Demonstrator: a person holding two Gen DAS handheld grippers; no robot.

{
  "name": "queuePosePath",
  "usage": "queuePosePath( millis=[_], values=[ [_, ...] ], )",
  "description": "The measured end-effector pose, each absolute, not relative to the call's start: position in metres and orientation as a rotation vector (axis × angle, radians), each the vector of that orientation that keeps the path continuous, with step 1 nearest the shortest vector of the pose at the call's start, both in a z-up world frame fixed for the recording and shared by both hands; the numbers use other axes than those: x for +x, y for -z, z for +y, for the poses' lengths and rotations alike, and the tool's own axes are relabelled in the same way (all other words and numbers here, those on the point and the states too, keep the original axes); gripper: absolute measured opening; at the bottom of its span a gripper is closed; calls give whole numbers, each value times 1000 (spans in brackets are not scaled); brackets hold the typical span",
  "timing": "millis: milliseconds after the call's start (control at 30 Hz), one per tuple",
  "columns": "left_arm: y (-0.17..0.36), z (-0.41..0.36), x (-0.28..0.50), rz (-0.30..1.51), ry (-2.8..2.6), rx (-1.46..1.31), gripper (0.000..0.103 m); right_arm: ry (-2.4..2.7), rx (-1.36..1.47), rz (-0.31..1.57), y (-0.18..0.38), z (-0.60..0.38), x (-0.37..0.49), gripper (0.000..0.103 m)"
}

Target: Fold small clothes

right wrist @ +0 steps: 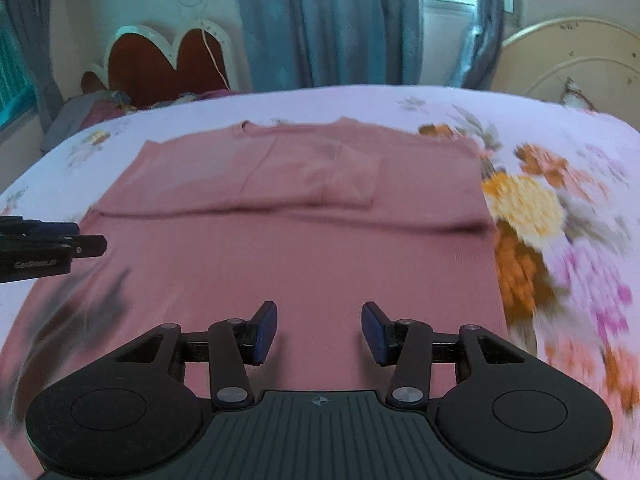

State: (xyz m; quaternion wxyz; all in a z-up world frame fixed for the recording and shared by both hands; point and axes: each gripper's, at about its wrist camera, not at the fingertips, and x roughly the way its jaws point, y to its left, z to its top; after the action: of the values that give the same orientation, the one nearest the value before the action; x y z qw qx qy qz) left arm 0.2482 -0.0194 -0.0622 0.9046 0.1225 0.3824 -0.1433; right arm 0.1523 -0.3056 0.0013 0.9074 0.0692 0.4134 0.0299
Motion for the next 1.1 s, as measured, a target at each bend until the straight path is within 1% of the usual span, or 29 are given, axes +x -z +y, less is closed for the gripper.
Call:
queuePosePath(
  millis=[100, 400, 433, 467, 500, 533, 667, 1100],
  values=[
    [65, -13, 230, 795, 308, 260, 56, -34, 162, 867, -1, -301, 134, 47],
    [67, 13, 189, 805, 323, 248, 60, 56, 163, 875, -6, -298, 79, 47],
    [68, 15, 184, 806, 327, 245, 61, 62, 164, 874, -8, -298, 74, 49],
    [68, 17, 179, 807, 330, 244, 61, 67, 163, 873, -9, -297, 70, 65],
    [69, 19, 175, 808, 332, 245, 61, 74, 161, 863, -10, -295, 64, 77],
    [70, 21, 170, 808, 334, 247, 61, 77, 155, 846, -12, -294, 58, 86],
    [72, 33, 155, 813, 323, 229, 61, 91, 106, 832, -17, -286, 41, 86],
    [74, 103, 122, 822, 190, 171, 60, 166, 112, 868, -5, -300, -8, 85]
  ],
)
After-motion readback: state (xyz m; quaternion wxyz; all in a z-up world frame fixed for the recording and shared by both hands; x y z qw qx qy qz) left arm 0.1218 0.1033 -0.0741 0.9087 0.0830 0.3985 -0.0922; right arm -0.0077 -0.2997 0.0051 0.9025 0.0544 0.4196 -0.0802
